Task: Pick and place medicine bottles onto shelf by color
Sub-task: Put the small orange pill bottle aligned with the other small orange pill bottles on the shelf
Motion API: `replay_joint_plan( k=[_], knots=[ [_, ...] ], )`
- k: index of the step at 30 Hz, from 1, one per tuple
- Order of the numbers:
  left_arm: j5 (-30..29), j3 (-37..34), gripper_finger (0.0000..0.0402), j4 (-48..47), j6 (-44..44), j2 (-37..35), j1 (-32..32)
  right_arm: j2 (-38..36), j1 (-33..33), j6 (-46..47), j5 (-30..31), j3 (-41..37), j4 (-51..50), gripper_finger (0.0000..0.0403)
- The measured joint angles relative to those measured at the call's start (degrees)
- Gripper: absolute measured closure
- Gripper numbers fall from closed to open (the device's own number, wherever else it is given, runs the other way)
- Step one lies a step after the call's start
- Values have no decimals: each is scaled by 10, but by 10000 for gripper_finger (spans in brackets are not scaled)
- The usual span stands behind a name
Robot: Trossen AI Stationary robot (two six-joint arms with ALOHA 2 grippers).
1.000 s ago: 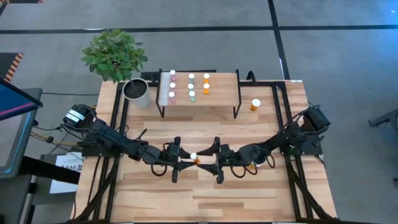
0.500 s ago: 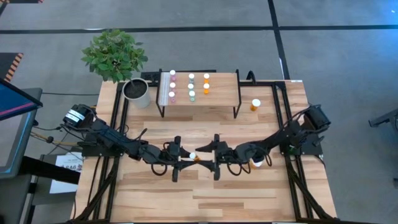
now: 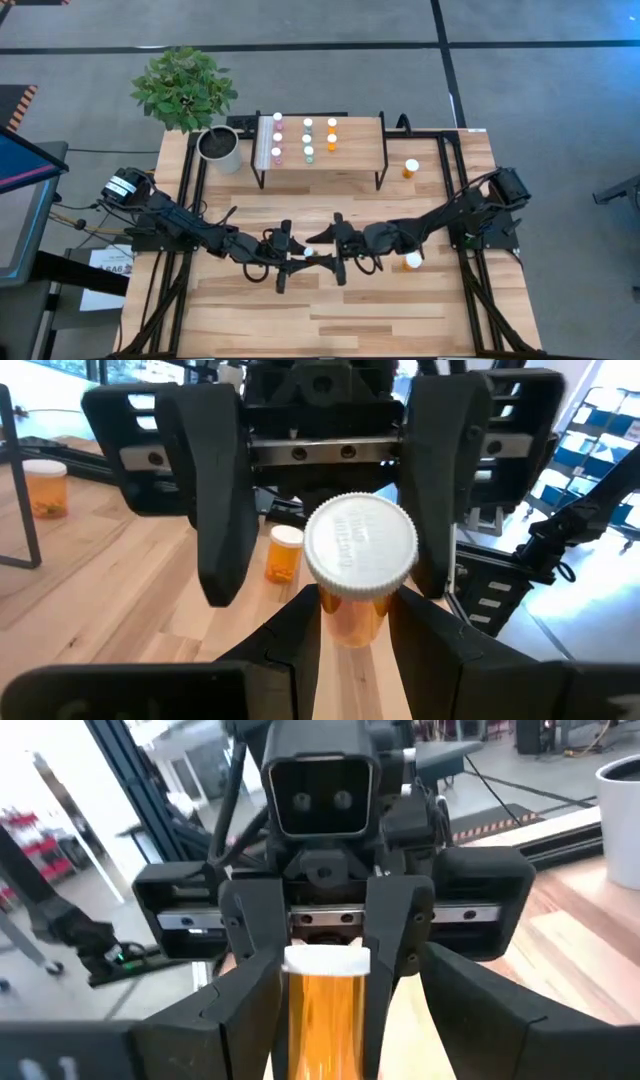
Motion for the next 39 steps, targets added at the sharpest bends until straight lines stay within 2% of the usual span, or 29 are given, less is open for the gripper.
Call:
replay_joint_plan(
  k=[11, 16, 29, 39],
  knots=[
    [0, 0, 306, 0, 0, 0, 0, 0, 3, -19, 0, 57, -110, 143],
    [0, 0, 306, -1, 0, 0, 0, 0, 3, -24, 0, 58, -110, 144],
    [5, 0, 306, -7, 0, 0, 0, 0, 3, -25, 0, 58, -110, 215],
    [11, 0, 306, -24, -5, 0, 0, 0, 3, -25, 0, 58, -115, 225]
  ],
)
